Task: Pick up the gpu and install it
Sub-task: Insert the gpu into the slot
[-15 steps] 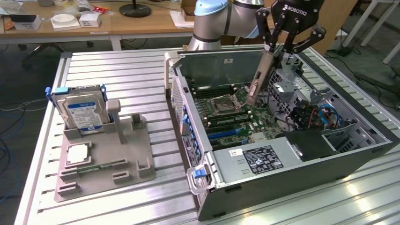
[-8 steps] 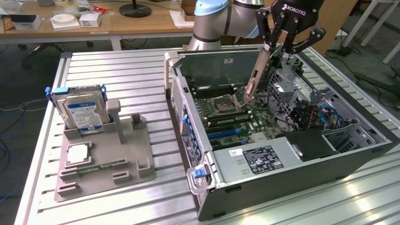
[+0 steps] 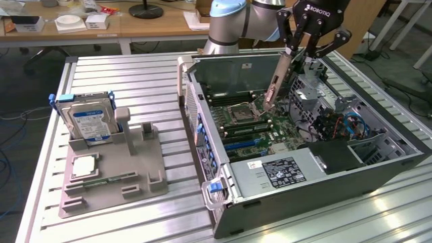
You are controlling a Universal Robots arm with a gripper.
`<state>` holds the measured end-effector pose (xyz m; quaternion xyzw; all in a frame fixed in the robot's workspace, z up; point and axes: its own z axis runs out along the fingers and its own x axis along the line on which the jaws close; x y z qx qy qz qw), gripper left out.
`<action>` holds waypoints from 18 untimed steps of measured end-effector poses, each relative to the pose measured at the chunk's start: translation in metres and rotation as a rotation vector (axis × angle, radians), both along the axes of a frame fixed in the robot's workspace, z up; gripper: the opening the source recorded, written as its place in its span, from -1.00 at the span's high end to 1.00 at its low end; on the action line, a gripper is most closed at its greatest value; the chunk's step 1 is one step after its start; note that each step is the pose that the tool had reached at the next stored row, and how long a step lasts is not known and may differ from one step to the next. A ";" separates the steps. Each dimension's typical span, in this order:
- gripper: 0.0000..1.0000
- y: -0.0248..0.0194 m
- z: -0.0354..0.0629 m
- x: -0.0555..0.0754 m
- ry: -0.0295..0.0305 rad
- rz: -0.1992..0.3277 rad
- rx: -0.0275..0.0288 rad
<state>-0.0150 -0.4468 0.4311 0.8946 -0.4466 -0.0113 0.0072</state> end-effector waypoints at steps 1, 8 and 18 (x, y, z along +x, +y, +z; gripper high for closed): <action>0.48 0.0000 0.0000 0.000 0.0000 0.000 0.0000; 0.48 0.0000 -0.0011 0.000 0.0000 -0.088 0.0000; 0.48 0.0000 -0.0026 0.000 0.0000 -0.270 -0.0001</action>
